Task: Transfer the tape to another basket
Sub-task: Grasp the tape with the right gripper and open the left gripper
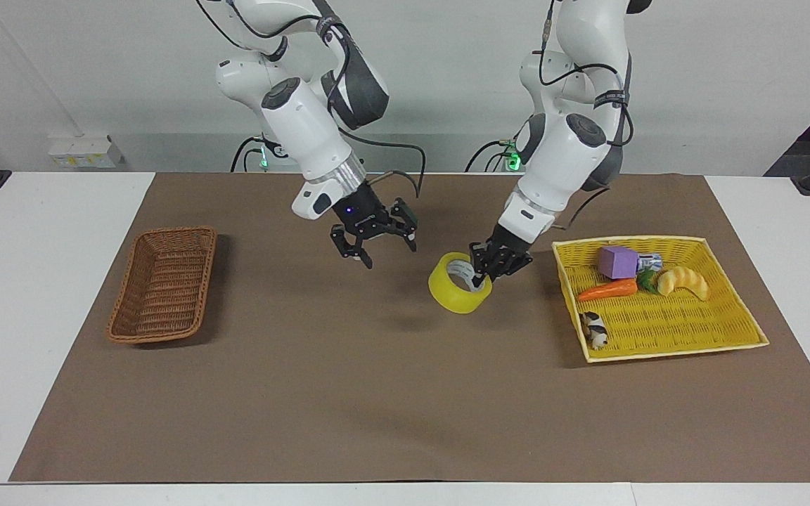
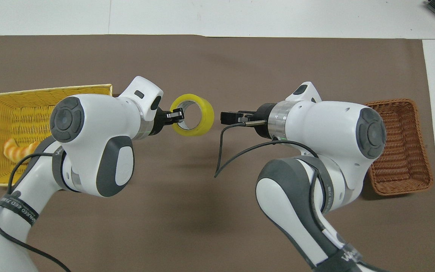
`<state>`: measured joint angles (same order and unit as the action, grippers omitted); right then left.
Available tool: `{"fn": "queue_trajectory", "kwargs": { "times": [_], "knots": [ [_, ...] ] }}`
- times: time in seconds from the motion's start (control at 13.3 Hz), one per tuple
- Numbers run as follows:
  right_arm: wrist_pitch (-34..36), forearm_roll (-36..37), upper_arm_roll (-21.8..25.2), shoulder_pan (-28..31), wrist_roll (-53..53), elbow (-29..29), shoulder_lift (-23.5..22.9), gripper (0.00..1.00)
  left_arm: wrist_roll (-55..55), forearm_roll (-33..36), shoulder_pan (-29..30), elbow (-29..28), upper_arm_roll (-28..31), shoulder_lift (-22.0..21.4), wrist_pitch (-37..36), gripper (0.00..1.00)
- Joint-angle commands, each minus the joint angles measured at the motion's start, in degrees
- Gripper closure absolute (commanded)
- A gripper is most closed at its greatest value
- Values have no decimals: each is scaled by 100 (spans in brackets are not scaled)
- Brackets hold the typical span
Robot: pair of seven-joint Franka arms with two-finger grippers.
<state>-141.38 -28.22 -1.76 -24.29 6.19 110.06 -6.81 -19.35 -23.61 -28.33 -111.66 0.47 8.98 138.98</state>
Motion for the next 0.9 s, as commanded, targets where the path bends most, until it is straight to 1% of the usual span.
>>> {"fn": "queue_trajectory", "kwargs": {
  "times": [0.0,0.08,0.15,0.45,0.53,0.6,0.68,0.75,0.83],
  "knots": [
    [-83,-122,9,-198,206,-501,-521,0,-60,-555,-322,21,94,-63,156,100],
    [-83,-105,9,-199,259,-642,-653,0,-78,-697,-383,99,68,-54,199,100],
    [-83,-70,9,-199,268,-661,-690,0,-191,-707,-427,144,41,-54,209,100],
    [-4,-25,26,-84,189,-591,-699,0,-297,-707,-428,276,-21,16,200,100],
    [-4,-25,26,-58,233,-582,-699,3,-324,-707,-419,285,-21,7,200,100],
    [5,-34,26,-58,277,-582,-690,29,-350,-707,-410,293,-21,7,200,100],
    [5,-34,26,-49,425,-565,-681,67,-350,-715,-384,320,-21,7,200,100],
    [5,-34,26,-49,740,-565,-681,99,-350,-707,-366,337,-21,7,191,100],
    [-4,-34,26,-49,1030,-573,-681,100,-350,-715,-357,329,-21,7,191,100]
  ]
}}
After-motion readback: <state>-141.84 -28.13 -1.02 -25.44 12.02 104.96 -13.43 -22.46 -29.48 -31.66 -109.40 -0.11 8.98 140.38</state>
